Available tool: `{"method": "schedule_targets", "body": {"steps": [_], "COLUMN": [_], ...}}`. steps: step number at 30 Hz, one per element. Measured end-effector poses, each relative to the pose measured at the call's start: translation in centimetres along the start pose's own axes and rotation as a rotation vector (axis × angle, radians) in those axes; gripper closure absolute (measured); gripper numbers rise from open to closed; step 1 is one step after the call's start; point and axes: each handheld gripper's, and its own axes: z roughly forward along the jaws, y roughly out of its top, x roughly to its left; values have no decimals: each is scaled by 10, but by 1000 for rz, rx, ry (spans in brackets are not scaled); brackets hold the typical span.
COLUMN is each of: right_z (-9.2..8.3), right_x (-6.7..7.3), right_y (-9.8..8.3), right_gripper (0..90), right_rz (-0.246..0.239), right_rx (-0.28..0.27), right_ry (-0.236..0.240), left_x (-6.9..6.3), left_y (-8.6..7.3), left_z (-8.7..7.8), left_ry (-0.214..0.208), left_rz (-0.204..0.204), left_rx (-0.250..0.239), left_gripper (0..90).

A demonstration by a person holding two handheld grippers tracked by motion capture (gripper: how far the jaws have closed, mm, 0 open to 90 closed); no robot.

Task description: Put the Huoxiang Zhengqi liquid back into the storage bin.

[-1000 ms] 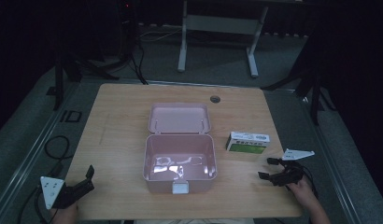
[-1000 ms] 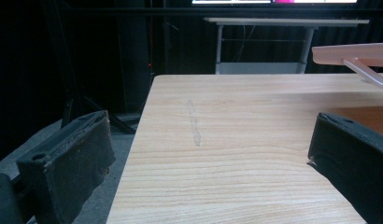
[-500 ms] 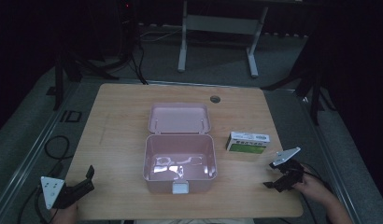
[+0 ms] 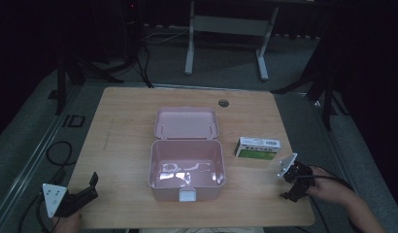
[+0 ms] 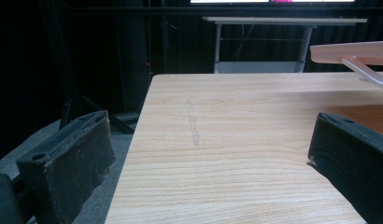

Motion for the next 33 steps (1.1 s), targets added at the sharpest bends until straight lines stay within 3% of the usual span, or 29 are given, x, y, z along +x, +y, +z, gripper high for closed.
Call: {"method": "schedule_targets", "body": {"steps": [4,8,14,19,33], "right_z": [-4,-7,-13,-14,-12], "right_x": [1,2,3,10,20], "right_y": [11,16,35,45,79], "right_gripper": [129,127,118,103,103], "right_rz": [-33,-43,-44,-76,-177], "right_rx": [59,56,72,62,90], "right_ry": [2,3,47,28,70], "left_x": [0,0,0,0,-1], "left_y": [0,0,0,0,0], "left_z": [0,0,0,0,0], "left_ry": [0,-2,-8,-12,-21], "left_rz": [-1,-1,1,0,6], "left_rx": [0,-1,0,0,3], "left_gripper": [2,2,2,2,2]}}
